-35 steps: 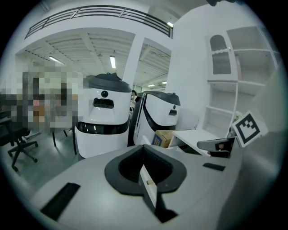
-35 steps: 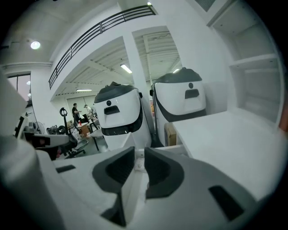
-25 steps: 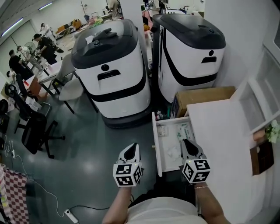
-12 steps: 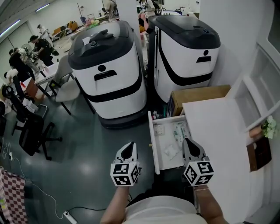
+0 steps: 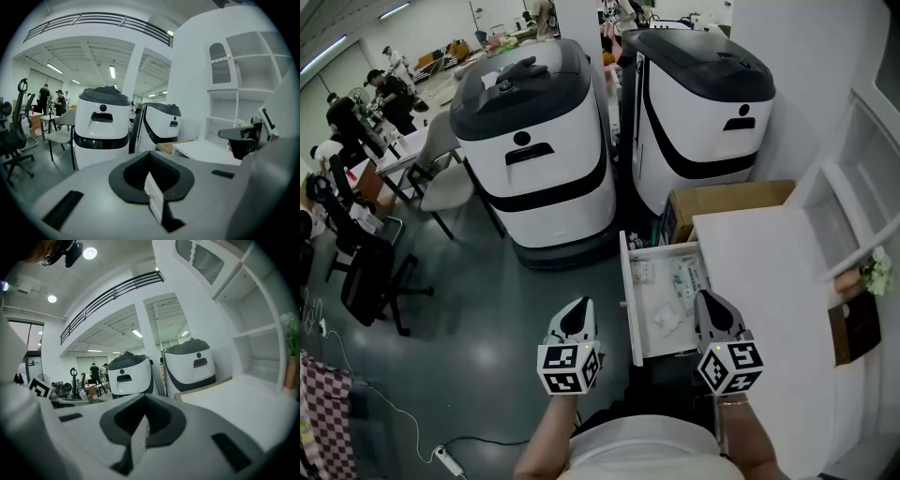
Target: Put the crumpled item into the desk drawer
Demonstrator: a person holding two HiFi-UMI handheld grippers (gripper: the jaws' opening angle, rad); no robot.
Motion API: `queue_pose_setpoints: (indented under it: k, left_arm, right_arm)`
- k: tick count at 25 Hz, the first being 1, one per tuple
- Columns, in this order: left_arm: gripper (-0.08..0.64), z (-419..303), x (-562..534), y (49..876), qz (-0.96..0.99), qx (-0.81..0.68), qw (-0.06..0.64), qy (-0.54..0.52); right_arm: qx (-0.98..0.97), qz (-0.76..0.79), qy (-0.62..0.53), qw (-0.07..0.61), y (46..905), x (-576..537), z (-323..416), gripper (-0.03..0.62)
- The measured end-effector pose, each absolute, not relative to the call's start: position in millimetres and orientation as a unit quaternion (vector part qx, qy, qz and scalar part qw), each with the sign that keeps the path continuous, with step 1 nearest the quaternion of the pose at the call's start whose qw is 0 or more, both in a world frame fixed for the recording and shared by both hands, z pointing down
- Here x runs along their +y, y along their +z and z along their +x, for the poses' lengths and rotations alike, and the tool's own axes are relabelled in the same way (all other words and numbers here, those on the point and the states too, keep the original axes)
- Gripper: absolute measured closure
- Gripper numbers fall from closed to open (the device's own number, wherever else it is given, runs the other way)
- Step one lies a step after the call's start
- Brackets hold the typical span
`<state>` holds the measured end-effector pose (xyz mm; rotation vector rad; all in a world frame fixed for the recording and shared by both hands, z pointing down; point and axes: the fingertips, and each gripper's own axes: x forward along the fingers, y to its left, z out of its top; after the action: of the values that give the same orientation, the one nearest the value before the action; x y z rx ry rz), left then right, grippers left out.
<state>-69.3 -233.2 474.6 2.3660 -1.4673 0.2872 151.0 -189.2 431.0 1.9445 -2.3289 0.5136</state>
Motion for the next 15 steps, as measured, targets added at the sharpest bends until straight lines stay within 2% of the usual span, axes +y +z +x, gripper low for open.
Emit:
queue_pose_setpoints:
  k: [15]
  left_arm:
    - [0.568, -74.0, -228.0, 472.2, 0.828, -0.525, 0.164, 0.104]
  right_arm:
    - [-0.762, 0.623, 0.172, 0.043, 437.9, -184.1, 144.1, 0.591]
